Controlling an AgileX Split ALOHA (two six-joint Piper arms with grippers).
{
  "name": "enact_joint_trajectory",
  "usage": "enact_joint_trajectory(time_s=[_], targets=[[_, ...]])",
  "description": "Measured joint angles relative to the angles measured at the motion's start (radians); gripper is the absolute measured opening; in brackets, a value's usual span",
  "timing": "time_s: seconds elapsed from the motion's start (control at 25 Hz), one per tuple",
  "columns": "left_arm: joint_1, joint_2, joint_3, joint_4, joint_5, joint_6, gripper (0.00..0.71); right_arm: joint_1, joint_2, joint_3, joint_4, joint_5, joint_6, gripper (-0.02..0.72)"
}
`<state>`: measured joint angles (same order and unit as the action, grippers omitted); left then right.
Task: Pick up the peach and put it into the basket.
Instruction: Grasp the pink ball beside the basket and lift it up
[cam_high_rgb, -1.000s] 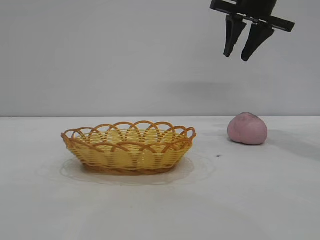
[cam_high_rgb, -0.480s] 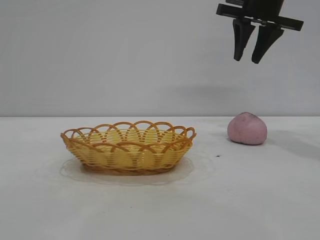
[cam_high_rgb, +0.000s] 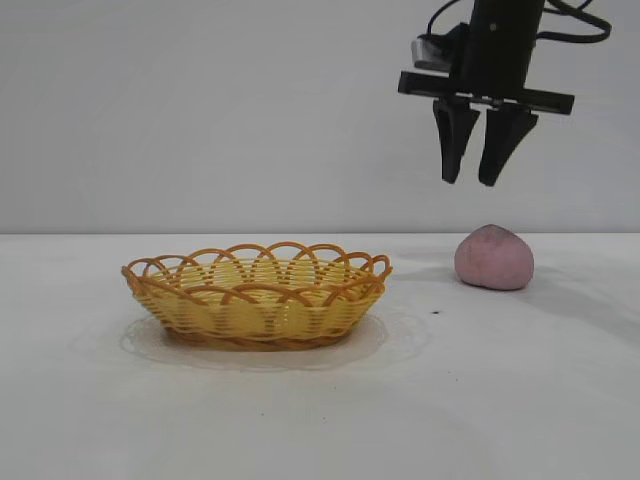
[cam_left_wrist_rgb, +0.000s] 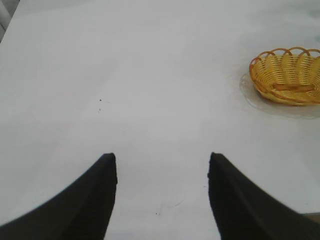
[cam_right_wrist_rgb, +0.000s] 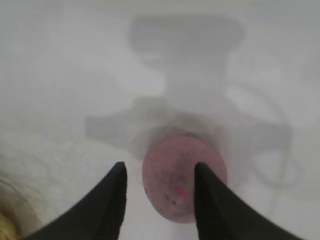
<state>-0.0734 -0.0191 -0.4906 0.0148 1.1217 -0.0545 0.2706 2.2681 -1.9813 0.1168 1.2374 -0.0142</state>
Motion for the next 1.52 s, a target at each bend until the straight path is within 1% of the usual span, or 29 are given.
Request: enact_joint_trajectory(time_s=[0.12, 0.32, 0.48, 0.52, 0.56, 0.68, 0.76, 0.8, 0.84, 0.88, 0.92, 1.12, 1.32, 1.52], targets=[[0.0, 0.0, 0.0, 0.0, 0.0, 0.0, 0.359, -0.012, 0.0, 0.042, -0.017, -0.002, -0.014, 0.304], [0.0, 0.0, 0.0, -0.001, 0.0, 0.0, 0.359, -0.014, 0.0, 0.074, -0.004, -0.005, -0.046, 0.304], [0.0, 0.0, 0.0, -0.001, 0.0, 0.002, 0.359, -0.014, 0.0, 0.077, 0.001, -0.007, -0.054, 0.304], [0.0, 0.0, 0.0, -0.001, 0.0, 0.002, 0.359, -0.014, 0.0, 0.077, 0.002, -0.009, -0.056, 0.258], [0.0, 0.0, 0.0, -0.001, 0.0, 0.002, 0.359, -0.014, 0.005, 0.077, 0.004, -0.009, -0.062, 0.246], [0.0, 0.0, 0.0, -0.002, 0.0, 0.002, 0.359, -0.014, 0.04, 0.077, 0.024, -0.009, -0.094, 0.251], [0.0, 0.0, 0.0, -0.002, 0.0, 0.002, 0.359, -0.014, 0.066, 0.077, 0.044, -0.009, -0.121, 0.171], [0.0, 0.0, 0.0, -0.002, 0.0, 0.002, 0.359, -0.014, 0.069, 0.077, 0.053, -0.011, -0.134, 0.11], [0.0, 0.0, 0.0, -0.002, 0.0, 0.002, 0.359, -0.014, 0.069, 0.077, 0.064, -0.013, -0.139, 0.067], [0.0, 0.0, 0.0, -0.002, 0.0, 0.002, 0.359, -0.014, 0.065, 0.077, 0.076, -0.015, -0.146, 0.042], [0.0, 0.0, 0.0, -0.002, 0.0, 0.002, 0.359, -0.012, 0.059, 0.077, 0.083, -0.017, -0.152, 0.0], [0.0, 0.0, 0.0, -0.002, 0.0, 0.002, 0.359, -0.005, 0.016, 0.077, 0.091, -0.02, -0.159, 0.0], [0.0, 0.0, 0.0, -0.002, 0.0, 0.002, 0.359, 0.005, -0.11, 0.079, 0.098, -0.013, -0.17, 0.0], [0.0, 0.0, 0.0, -0.002, 0.0, 0.002, 0.359, 0.085, -0.237, 0.079, 0.098, -0.004, -0.168, 0.0]])
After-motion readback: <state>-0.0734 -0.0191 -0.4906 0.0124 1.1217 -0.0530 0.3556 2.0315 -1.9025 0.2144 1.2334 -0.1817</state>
